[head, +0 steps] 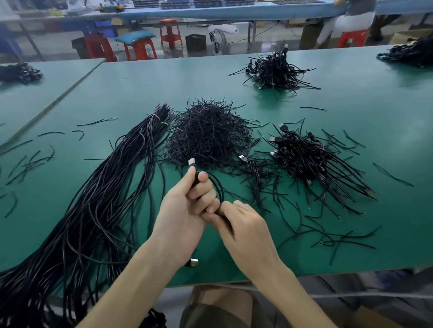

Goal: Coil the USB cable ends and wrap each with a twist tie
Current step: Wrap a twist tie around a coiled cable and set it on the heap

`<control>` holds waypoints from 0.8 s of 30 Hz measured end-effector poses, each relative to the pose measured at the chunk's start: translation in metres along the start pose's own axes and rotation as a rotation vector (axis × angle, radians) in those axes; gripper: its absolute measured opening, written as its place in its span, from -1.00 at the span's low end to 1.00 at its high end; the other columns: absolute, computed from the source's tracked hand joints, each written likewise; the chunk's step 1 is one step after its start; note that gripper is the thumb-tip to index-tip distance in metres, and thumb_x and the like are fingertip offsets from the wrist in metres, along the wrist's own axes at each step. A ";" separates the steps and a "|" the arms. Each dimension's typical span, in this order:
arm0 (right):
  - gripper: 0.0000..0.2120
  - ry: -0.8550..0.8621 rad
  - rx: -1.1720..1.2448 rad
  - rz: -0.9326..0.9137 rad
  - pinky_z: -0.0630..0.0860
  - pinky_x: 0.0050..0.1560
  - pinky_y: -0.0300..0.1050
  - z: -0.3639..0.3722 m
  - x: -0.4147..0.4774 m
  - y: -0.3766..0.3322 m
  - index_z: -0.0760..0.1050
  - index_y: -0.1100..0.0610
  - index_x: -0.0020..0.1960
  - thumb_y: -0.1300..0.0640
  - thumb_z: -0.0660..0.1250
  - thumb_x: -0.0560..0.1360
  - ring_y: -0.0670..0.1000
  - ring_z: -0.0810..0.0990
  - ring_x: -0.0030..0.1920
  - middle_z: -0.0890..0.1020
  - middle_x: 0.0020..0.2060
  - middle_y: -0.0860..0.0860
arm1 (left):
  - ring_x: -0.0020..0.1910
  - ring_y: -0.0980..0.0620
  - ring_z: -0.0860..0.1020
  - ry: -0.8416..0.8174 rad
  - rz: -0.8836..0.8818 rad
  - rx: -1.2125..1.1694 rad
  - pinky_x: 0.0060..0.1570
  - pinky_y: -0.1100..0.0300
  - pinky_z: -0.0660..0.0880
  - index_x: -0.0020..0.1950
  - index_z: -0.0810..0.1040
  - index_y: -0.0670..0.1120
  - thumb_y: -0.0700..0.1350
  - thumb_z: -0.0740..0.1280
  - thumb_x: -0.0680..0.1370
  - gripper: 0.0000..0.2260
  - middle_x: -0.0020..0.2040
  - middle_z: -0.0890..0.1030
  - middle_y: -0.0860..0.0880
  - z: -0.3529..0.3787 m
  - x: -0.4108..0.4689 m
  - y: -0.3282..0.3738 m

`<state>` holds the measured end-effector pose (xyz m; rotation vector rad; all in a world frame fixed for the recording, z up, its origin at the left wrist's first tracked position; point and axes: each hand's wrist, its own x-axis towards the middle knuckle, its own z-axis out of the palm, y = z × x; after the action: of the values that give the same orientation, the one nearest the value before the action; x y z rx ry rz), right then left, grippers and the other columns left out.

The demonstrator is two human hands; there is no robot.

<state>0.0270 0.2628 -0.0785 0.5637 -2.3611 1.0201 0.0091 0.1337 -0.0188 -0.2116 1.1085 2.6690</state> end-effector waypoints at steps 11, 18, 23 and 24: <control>-0.30 -0.165 0.035 0.169 0.49 0.08 -0.11 -0.002 0.004 -0.012 0.30 0.18 0.51 -0.28 0.11 0.56 0.02 0.59 -0.01 0.64 0.04 0.00 | -0.41 0.07 0.35 -0.088 0.091 0.197 -0.24 0.21 0.43 -0.16 0.38 -0.08 0.09 0.18 0.65 -0.71 -0.34 0.34 0.02 -0.015 0.000 -0.005; -0.47 -0.148 0.247 0.205 0.45 0.32 -0.22 -0.005 0.002 -0.005 0.32 0.12 0.49 -0.10 0.27 0.61 -0.14 0.49 0.33 0.42 0.46 -0.08 | -0.04 -0.06 0.61 -0.199 0.097 0.257 0.15 0.06 0.57 -0.15 0.53 -0.11 0.04 0.17 0.66 -0.68 0.00 0.66 -0.12 -0.024 -0.006 -0.013; -0.53 -0.120 0.185 0.180 0.47 0.27 -0.26 -0.003 0.000 -0.007 0.41 0.17 0.42 -0.02 0.31 0.58 -0.14 0.51 0.26 0.48 0.37 -0.05 | 0.04 -0.11 0.63 -0.205 0.061 0.264 0.16 0.07 0.60 -0.06 0.55 -0.20 -0.04 0.17 0.67 -0.71 0.02 0.65 -0.18 -0.028 -0.006 -0.011; -0.48 -0.115 0.155 0.171 0.49 0.23 -0.26 -0.003 0.000 -0.008 0.38 0.18 0.46 -0.06 0.28 0.58 -0.13 0.53 0.20 0.51 0.31 -0.04 | 0.06 -0.13 0.64 -0.211 0.037 0.303 0.16 0.06 0.61 -0.04 0.56 -0.22 -0.06 0.19 0.66 -0.72 0.03 0.66 -0.21 -0.029 -0.006 -0.005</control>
<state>0.0322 0.2601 -0.0720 0.4949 -2.4788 1.2878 0.0176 0.1150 -0.0413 0.1434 1.4327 2.4406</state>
